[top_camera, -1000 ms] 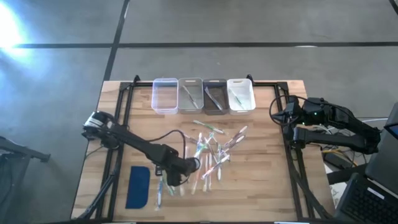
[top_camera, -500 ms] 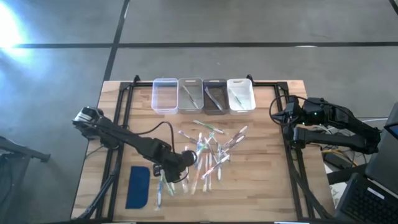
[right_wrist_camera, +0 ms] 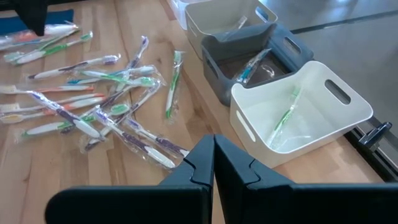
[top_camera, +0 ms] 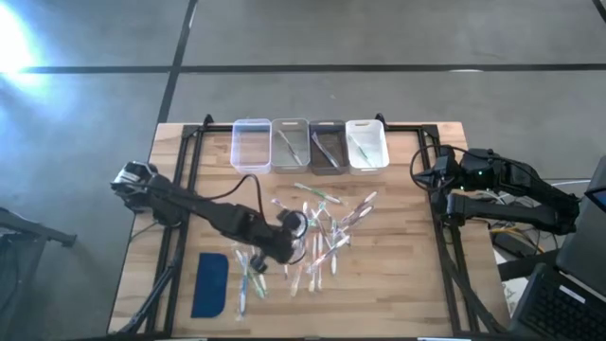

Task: Pick & Place Toothbrushes
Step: Put the orange toothbrush into the white transparent bin

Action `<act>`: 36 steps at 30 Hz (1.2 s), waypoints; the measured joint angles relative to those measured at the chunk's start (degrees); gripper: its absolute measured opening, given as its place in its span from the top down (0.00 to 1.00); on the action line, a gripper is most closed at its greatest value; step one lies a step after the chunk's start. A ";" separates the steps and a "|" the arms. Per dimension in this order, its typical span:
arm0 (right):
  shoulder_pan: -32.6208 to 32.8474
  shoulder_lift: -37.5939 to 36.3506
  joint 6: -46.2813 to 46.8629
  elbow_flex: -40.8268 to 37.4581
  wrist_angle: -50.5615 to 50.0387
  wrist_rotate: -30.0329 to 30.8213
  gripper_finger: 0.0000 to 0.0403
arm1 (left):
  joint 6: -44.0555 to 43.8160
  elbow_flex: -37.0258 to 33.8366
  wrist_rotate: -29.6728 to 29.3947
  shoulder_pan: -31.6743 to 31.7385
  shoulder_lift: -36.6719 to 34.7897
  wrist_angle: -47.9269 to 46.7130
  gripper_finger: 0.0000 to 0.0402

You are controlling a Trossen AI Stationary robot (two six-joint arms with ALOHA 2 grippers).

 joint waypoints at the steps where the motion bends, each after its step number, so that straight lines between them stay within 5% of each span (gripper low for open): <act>1: 0.01 -0.01 0.00 0.00 0.00 0.02 0.98 | -2.79 0.45 -1.51 0.45 0.00 0.80 0.92; 9: 0.01 -0.01 0.00 0.00 0.00 0.02 0.98 | -25.14 3.47 -14.10 5.24 -0.04 10.15 0.93; 19: 0.00 0.00 0.00 0.00 0.00 0.00 0.98 | -41.95 7.24 -26.16 10.92 -0.07 21.19 0.93; 36: -0.01 -0.01 0.00 0.00 -0.02 0.02 0.98 | -60.67 14.67 -28.49 22.35 -0.07 22.53 0.93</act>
